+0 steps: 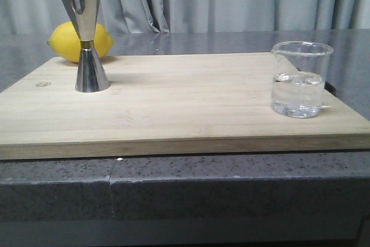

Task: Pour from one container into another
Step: 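Move the left gripper down around the steel jigger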

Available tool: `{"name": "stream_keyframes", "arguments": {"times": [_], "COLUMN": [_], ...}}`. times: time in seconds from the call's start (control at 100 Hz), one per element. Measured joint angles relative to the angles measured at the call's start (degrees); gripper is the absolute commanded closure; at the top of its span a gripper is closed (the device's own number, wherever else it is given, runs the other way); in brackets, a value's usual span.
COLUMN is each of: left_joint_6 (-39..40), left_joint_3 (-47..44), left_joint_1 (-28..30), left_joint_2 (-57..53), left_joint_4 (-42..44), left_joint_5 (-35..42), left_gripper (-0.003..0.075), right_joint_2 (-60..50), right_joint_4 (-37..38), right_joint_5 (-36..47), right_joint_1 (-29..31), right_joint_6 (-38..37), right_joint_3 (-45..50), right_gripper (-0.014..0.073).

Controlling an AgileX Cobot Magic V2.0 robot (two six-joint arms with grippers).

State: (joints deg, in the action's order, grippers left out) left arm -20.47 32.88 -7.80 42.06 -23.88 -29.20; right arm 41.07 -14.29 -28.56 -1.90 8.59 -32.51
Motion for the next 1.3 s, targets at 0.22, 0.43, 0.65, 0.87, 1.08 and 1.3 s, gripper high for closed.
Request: {"name": "stream_keyframes", "arguments": {"times": [0.22,0.43,0.65,0.87,1.08,1.3], "left_joint_6": [-16.55,-31.76,-54.16,-70.61,-82.11,-91.73], "left_joint_3": [0.00,0.00,-2.49,-4.07,-4.13,-4.13], "left_joint_1": [0.00,0.00,0.00,0.00,0.00,0.00], "left_joint_2": [3.85,7.34,9.68,12.40,18.80,27.93], "left_joint_4": [-11.47,-28.42,-50.07,-64.19,-73.39,-77.74], "left_joint_5": [0.94,1.77,2.84,0.06,-6.29,-13.80], "left_gripper": [0.0055,0.0062,0.0062,0.0062,0.0062,0.0062], "right_joint_2": [1.53,1.66,1.74,1.74,1.74,1.74], "right_joint_4": [0.00,0.00,0.00,-1.49,-1.62,-1.62], "right_joint_5": [1.35,6.50,13.50,21.05,23.84,24.05], "right_joint_1": [-0.11,-2.74,-8.49,-13.52,-15.58,-15.64], "right_joint_6": [0.09,0.65,0.65,0.65,0.65,0.65], "right_joint_3": [0.00,4.11,9.92,13.79,15.12,15.25], "right_gripper": [0.0123,0.0123,0.0123,0.0123,0.0123,0.0123]}}
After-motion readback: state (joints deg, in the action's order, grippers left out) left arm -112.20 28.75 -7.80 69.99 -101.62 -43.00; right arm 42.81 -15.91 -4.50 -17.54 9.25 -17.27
